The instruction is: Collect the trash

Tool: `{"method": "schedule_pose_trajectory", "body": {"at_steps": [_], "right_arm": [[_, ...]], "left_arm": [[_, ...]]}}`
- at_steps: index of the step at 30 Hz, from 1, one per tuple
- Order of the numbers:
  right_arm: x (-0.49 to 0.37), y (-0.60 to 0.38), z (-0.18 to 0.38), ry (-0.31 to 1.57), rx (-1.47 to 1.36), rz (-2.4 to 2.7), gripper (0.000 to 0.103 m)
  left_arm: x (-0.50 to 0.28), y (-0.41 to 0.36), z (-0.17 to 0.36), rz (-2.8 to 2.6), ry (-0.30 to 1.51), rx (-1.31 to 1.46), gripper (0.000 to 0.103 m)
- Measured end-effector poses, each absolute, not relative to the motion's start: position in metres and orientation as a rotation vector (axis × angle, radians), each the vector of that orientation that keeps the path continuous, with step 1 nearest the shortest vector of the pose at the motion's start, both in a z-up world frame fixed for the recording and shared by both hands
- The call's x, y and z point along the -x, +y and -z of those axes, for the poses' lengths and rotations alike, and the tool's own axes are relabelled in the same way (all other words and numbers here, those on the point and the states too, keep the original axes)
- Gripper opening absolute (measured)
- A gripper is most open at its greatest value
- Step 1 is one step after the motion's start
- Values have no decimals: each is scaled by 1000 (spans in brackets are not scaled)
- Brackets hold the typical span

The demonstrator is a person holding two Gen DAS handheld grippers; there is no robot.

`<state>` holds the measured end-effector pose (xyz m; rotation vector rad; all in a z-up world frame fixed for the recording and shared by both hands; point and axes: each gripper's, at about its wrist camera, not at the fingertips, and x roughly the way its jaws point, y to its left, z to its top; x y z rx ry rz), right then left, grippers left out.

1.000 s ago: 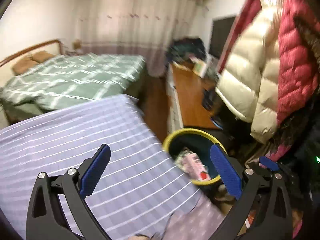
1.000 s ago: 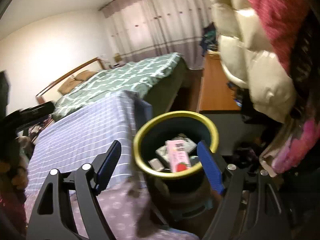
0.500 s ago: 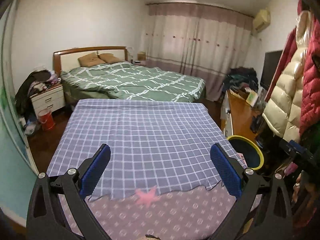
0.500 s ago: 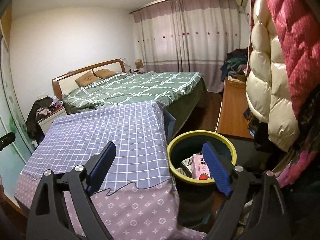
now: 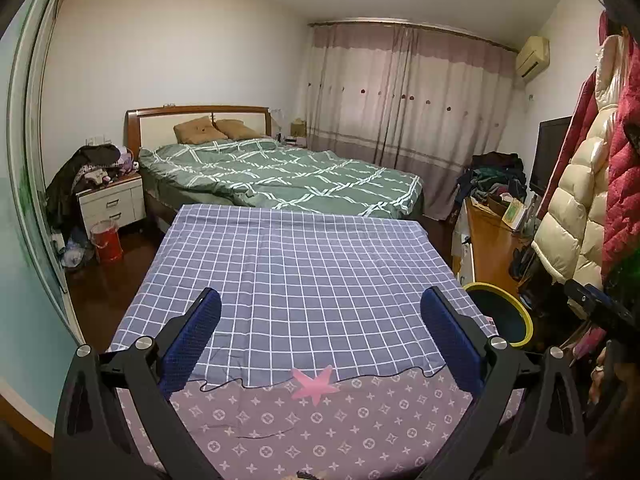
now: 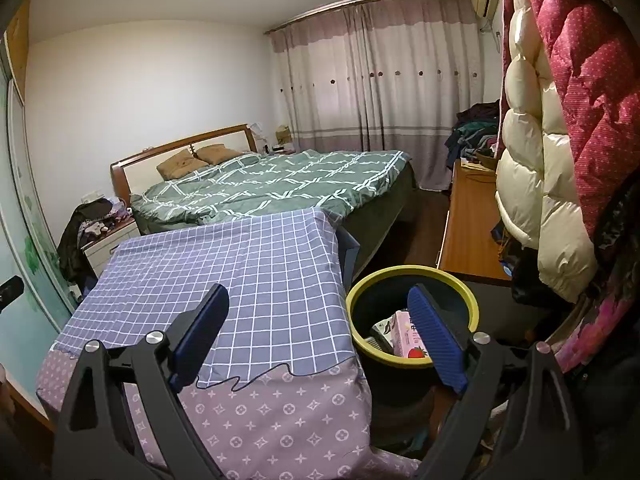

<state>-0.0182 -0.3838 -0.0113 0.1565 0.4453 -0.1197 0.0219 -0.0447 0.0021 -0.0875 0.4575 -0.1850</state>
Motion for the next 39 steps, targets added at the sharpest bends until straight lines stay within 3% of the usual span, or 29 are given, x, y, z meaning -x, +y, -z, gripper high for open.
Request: {"method": "schedule_pose_trajectory", "body": {"at_steps": [39], "right_arm": [[10, -382, 21, 469, -166, 115, 86]], "left_arm": [[-25, -52, 1, 196, 472, 95, 98]]}}
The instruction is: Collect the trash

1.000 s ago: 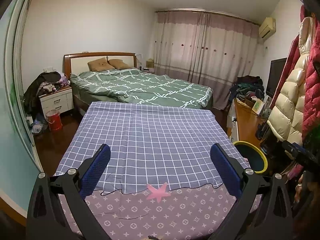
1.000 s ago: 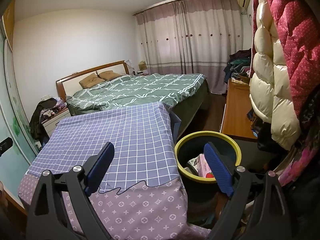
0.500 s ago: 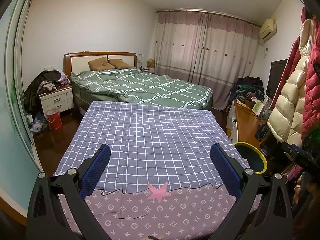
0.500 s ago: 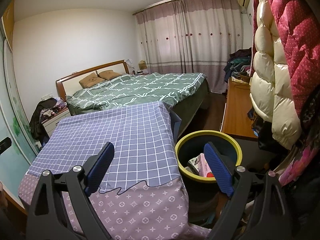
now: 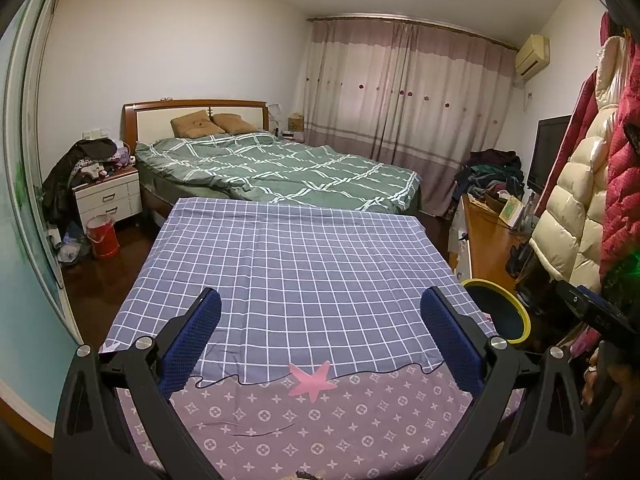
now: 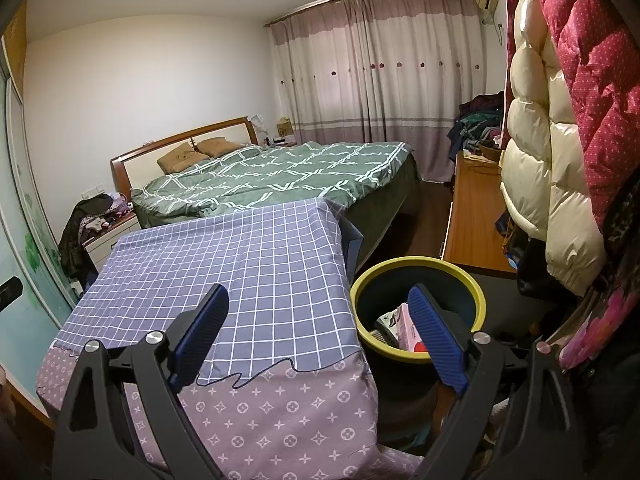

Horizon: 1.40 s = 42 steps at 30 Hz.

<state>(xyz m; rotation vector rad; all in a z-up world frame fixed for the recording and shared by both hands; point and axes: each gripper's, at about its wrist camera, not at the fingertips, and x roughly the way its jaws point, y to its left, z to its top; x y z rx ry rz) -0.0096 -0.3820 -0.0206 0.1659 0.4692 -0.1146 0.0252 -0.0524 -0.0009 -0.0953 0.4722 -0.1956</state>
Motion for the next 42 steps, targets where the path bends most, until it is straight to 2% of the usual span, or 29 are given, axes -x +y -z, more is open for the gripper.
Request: {"method": "schedule_pose_trajectory", "body": {"at_steps": [42], "right_arm": [[8, -377, 23, 476, -166, 110, 86]], "left_arm": [[-30, -55, 9, 210, 494, 103, 98]]}}
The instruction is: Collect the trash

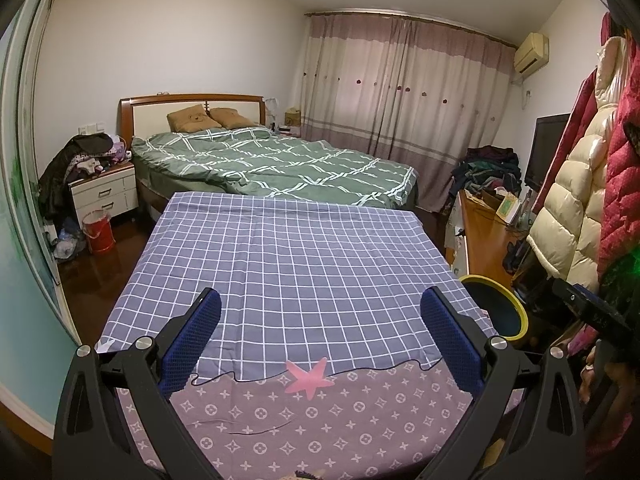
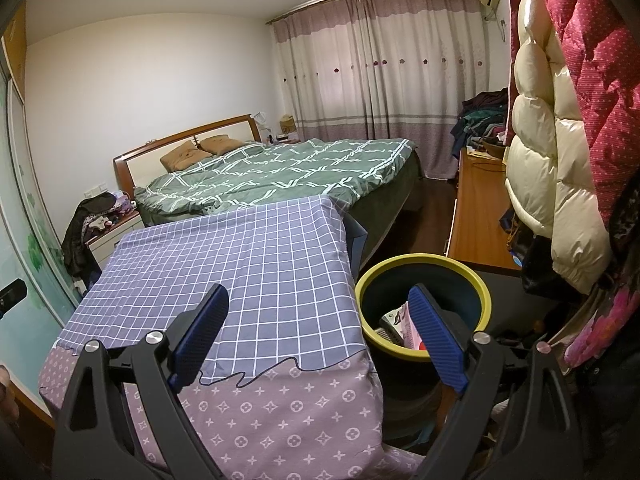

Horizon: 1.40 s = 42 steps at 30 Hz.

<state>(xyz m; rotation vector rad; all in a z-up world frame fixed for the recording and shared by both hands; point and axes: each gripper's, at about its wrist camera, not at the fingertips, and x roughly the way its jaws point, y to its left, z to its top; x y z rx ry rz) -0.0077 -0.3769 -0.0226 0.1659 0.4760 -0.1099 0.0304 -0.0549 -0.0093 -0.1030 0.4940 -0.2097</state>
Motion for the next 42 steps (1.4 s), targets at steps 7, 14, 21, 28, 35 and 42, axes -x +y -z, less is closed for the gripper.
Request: {"method": "schedule_pose_trajectory", "body": {"at_steps": [7, 14, 21, 28, 35, 42], "right_arm": [[8, -377, 23, 478, -166, 109, 86], [9, -372, 26, 485, -168, 104, 86], [8, -369, 27, 491, -170, 101, 86], [4, -375, 29, 501, -175, 100, 86], [2, -376, 31, 509, -182, 95, 86], [-19, -376, 24, 519, -178, 53, 88]], "left_arm": [[-32, -56, 12, 208, 500, 99, 98], [-34, -58, 13, 207, 505, 101, 98], [-40, -63, 19, 219, 529, 101, 98], [-46, -69, 24, 226, 549, 101, 98], [-47, -65, 25, 244, 550, 120, 98], [-66, -67, 10, 214, 525, 81, 98]]}}
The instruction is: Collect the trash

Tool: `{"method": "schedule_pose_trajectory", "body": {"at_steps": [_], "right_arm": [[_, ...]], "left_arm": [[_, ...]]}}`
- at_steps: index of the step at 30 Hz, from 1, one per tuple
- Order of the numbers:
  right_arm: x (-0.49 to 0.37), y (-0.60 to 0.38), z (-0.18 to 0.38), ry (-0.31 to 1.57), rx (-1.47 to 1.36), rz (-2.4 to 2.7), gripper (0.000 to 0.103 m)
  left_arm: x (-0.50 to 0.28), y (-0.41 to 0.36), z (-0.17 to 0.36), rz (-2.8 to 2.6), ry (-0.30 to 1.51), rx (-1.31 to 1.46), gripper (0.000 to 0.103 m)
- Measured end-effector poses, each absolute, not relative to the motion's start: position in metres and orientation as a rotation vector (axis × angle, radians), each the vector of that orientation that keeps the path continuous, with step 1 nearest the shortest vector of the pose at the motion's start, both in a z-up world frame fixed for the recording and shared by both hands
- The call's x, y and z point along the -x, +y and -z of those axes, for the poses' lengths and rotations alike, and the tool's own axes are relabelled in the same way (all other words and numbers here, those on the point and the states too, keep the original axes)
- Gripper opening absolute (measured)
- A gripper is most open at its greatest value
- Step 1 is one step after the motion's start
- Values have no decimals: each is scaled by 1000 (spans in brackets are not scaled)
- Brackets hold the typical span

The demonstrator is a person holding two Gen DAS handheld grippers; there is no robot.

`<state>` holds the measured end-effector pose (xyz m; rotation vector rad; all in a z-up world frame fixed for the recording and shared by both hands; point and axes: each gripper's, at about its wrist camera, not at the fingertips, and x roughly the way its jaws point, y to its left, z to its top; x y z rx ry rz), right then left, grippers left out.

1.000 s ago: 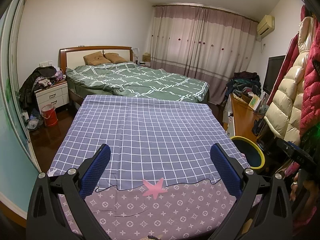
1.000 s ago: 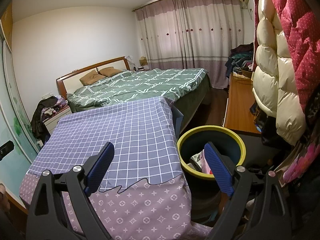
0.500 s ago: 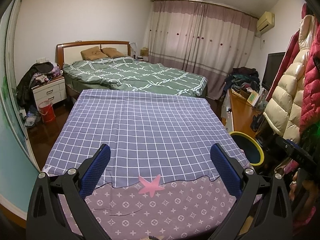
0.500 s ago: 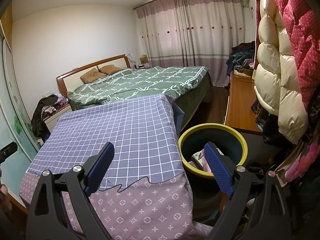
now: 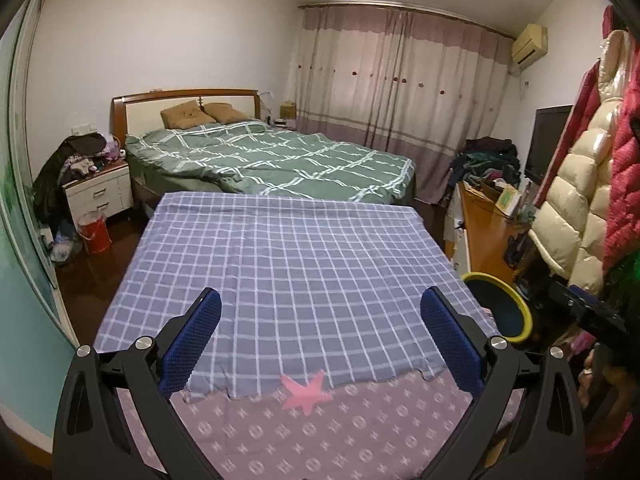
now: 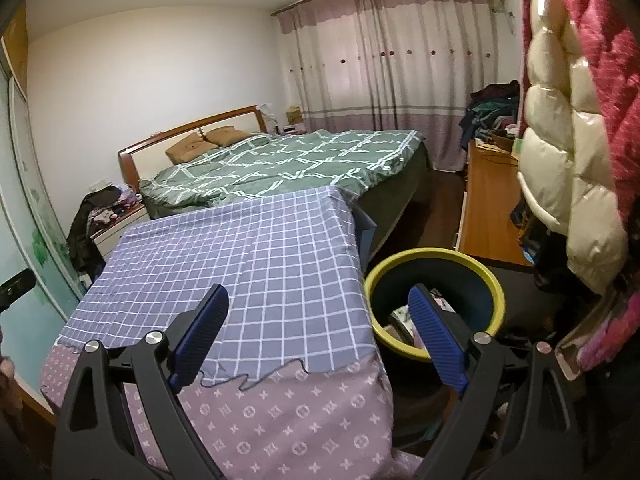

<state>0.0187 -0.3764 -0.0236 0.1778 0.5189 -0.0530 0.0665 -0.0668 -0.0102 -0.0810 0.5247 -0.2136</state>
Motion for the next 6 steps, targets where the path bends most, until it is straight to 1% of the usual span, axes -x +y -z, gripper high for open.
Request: {"method": "schedule_pose_trajectory", "body": {"at_steps": [5, 6], "right_arm": [[-64, -366, 20, 537, -159, 28, 93], [-78, -363, 22, 542, -161, 13, 95]], "left_arm": [[-128, -45, 31, 114, 587, 70, 98], [-150, -40, 41, 87, 610, 56, 98]]}}
